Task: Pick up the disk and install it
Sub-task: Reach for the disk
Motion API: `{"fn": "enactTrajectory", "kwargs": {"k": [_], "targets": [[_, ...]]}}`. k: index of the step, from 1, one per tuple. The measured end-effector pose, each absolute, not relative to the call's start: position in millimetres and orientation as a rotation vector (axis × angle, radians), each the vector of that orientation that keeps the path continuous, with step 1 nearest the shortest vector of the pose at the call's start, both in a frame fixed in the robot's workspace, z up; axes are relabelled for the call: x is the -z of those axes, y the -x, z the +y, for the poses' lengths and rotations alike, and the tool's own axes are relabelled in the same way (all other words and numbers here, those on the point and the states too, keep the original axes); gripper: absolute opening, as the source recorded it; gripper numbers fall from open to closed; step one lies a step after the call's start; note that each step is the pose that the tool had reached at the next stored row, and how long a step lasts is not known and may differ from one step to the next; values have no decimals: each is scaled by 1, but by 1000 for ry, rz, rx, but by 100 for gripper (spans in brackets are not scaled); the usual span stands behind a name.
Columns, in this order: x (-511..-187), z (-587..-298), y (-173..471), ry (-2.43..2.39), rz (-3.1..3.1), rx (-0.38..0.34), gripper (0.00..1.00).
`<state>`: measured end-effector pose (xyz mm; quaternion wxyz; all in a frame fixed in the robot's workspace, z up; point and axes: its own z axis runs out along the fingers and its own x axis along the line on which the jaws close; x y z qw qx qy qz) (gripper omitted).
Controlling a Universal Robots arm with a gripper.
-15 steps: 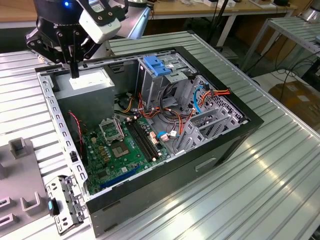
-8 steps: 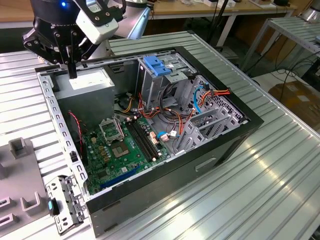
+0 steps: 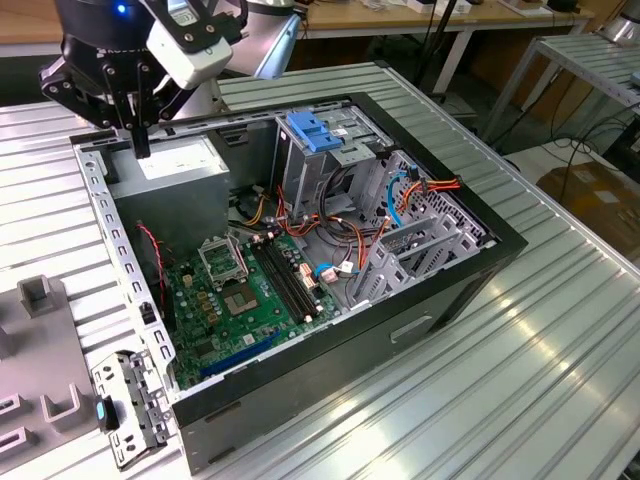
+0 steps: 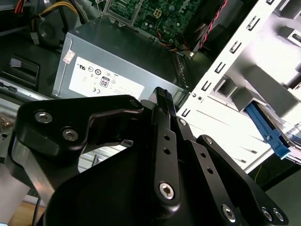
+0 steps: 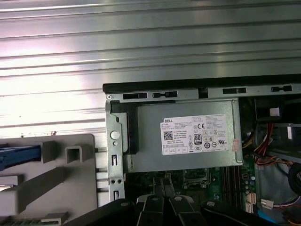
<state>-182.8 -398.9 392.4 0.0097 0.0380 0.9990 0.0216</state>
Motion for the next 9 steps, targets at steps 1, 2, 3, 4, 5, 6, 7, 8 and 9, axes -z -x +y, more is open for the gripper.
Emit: {"fn": "enactTrajectory", "kwargs": {"k": [1,2,3,4,5,6,7,8,9], "targets": [[-392,-399,183,-119,3119,-67,11],[-392,-399,184,-119,3120,-67,11],[-392,-399,184,-118,3120,-67,11],[-392,-399,185,-118,3120,-67,11],[-392,-399,186,-119,3120,-67,11],[-392,-399,186,-119,3120,-67,11],[-392,-399,187,-119,3120,-67,11],[-392,-399,187,-119,3120,-67,11],[-392,-399,188,-119,3120,-67,11]]}}
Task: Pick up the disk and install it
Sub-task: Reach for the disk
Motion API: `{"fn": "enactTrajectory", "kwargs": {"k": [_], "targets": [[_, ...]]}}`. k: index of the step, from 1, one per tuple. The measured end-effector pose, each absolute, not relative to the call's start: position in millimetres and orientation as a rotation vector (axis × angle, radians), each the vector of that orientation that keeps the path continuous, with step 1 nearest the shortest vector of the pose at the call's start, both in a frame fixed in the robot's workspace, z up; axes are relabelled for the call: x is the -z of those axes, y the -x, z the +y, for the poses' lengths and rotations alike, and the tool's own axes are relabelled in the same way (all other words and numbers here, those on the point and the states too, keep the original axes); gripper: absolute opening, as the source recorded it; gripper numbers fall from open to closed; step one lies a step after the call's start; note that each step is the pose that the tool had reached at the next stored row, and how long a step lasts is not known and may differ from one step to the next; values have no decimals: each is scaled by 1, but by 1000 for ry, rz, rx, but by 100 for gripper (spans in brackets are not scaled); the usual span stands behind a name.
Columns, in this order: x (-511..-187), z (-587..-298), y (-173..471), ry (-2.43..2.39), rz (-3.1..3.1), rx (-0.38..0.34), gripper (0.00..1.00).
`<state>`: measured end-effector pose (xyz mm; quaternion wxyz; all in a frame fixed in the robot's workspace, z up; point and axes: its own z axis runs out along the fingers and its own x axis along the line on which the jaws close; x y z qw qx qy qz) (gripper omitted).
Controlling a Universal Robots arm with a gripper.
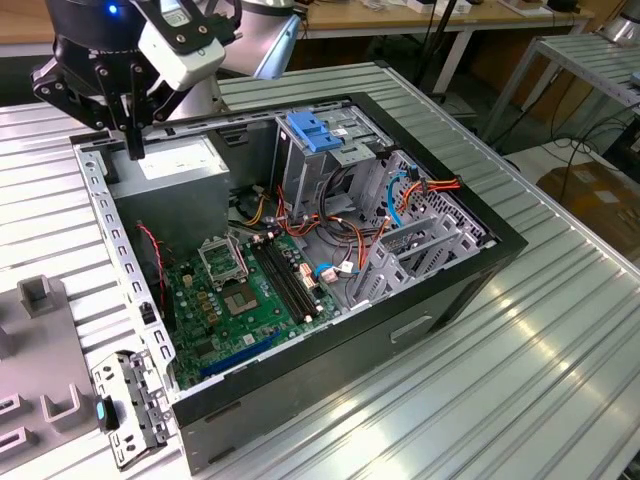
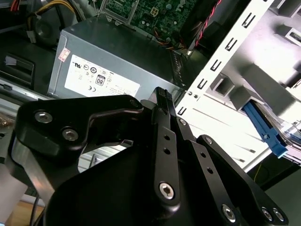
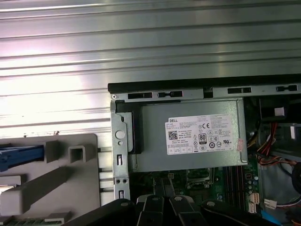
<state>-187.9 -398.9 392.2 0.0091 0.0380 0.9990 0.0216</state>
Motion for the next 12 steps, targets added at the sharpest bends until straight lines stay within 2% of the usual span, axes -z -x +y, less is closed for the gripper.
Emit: {"fn": "enactTrajectory", "kwargs": {"k": [12], "targets": [[-392,-399,197,-119,3122,-67,11]]}}
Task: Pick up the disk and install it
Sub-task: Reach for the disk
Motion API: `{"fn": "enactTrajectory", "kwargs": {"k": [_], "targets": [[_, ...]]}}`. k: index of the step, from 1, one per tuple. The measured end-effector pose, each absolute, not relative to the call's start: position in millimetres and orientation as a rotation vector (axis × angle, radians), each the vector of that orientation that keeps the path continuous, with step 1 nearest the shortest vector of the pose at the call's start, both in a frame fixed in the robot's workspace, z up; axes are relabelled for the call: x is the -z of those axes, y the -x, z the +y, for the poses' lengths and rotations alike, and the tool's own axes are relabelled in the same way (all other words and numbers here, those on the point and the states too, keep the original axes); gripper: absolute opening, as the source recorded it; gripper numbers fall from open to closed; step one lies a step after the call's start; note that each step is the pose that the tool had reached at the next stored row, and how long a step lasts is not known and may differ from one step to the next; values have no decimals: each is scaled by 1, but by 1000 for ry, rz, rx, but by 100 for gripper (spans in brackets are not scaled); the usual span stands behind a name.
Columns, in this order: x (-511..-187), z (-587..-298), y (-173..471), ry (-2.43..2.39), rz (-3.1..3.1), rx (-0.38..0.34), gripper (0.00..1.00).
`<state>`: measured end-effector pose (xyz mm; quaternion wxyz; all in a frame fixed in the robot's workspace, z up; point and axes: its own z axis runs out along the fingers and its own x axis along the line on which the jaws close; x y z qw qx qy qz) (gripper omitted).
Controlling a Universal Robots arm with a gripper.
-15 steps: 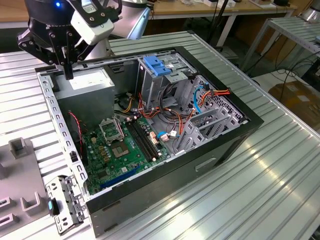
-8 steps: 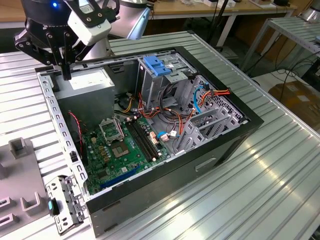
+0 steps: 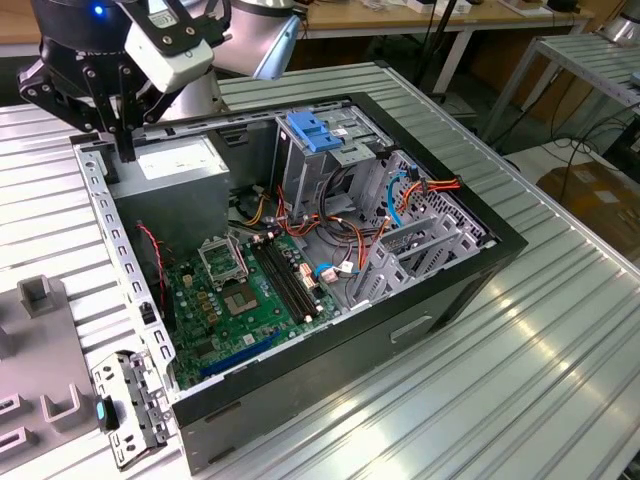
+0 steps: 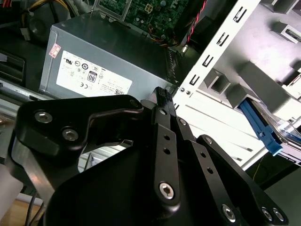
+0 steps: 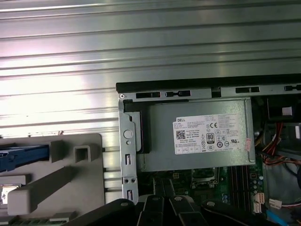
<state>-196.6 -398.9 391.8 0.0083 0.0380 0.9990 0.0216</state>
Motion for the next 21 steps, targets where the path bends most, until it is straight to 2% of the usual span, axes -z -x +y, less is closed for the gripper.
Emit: {"fn": "enactTrajectory", "kwargs": {"k": [21], "targets": [[-391,-399,211,-119,3124,-67,11]]}}
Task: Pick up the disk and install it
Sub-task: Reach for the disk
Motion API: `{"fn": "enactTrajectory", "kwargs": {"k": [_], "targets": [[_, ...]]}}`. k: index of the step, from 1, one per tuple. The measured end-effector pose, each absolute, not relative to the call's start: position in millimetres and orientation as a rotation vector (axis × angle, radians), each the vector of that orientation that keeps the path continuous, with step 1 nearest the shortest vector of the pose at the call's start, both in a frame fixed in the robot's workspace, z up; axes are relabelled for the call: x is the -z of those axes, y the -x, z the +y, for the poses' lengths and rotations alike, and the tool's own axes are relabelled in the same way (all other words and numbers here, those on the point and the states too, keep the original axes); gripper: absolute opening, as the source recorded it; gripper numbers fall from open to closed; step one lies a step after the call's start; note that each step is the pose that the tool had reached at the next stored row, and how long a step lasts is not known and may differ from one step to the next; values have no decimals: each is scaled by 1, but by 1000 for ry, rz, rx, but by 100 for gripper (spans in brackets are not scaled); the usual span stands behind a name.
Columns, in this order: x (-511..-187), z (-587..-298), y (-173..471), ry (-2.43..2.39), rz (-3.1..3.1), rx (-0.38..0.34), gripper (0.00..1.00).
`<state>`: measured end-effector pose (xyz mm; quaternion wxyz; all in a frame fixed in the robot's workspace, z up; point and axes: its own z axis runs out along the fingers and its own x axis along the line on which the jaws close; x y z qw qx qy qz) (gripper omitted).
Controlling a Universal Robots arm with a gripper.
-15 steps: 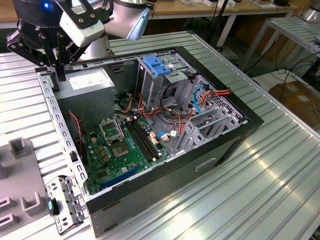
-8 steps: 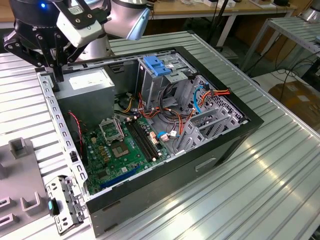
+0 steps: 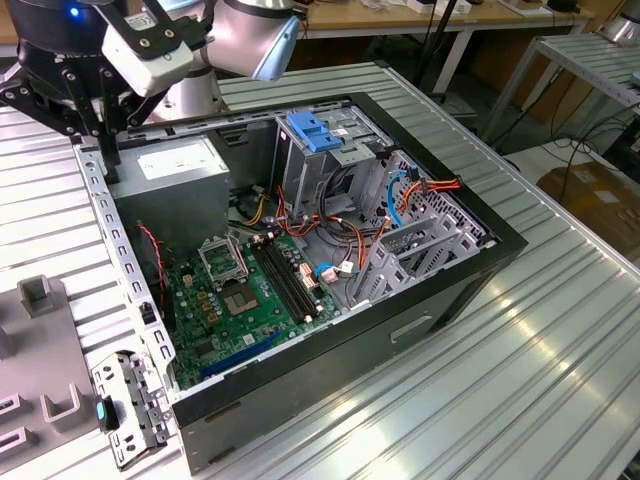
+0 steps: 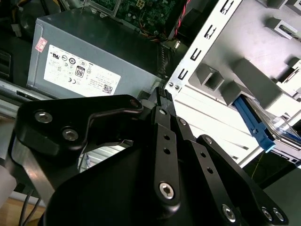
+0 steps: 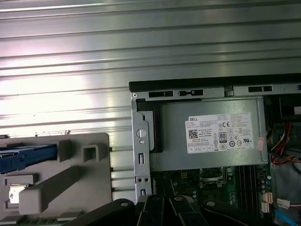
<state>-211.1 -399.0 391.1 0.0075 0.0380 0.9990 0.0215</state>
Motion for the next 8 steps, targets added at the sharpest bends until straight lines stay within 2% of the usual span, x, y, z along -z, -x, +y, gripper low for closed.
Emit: {"fn": "enactTrajectory", "kwargs": {"k": [8], "targets": [[-391,-399,222,-119,3124,-67,11]]}}
